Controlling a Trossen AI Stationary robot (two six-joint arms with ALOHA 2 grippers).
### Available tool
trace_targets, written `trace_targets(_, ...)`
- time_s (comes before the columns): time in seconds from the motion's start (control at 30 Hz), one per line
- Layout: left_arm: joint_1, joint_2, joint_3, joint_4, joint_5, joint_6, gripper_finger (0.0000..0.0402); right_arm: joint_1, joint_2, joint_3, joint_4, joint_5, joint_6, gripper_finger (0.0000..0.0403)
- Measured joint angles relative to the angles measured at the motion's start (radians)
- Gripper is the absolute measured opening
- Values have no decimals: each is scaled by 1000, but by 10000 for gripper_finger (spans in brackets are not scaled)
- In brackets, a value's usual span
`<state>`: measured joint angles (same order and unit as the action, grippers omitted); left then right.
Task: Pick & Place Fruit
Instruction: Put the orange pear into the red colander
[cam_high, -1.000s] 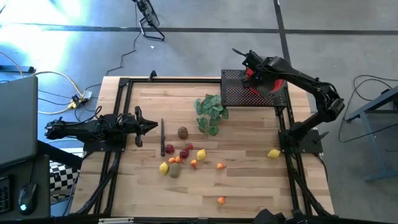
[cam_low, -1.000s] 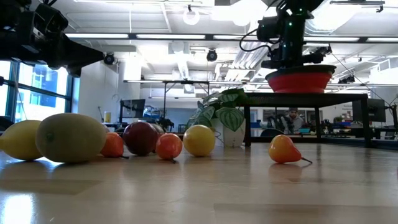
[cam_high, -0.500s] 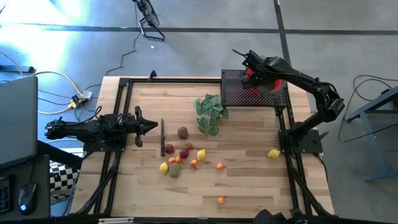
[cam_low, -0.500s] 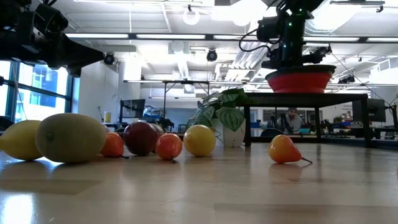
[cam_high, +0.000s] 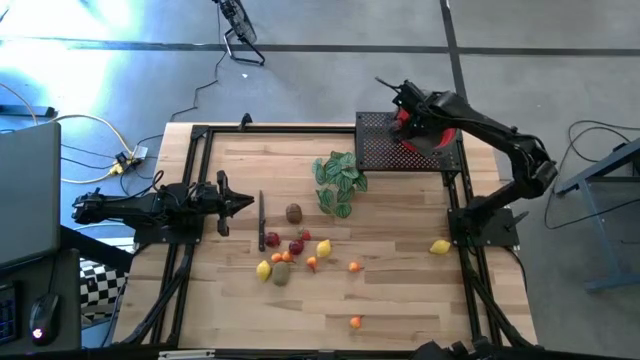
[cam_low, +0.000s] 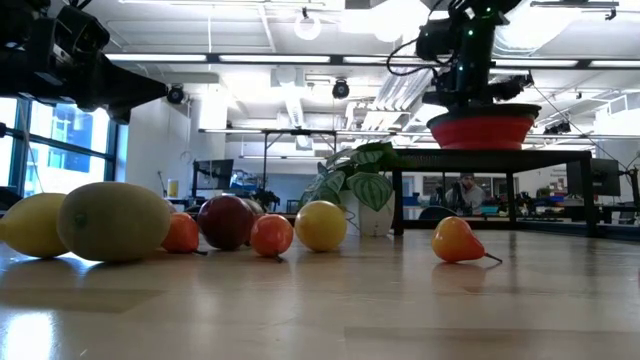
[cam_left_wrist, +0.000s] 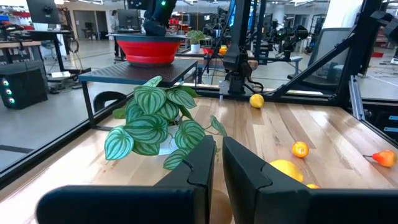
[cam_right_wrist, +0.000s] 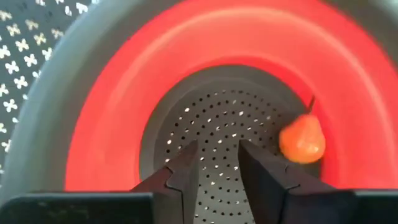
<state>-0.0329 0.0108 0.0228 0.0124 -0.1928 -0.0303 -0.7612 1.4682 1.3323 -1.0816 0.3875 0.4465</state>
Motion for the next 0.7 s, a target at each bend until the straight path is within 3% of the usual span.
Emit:
trace_targets(0.27,0,0,0,0,0,0,33,12,-115,0,21,3,0,105)
trace_targets(0.7,0,0,0,0,0,0,33,140,-328,2,160,-12,-36,105)
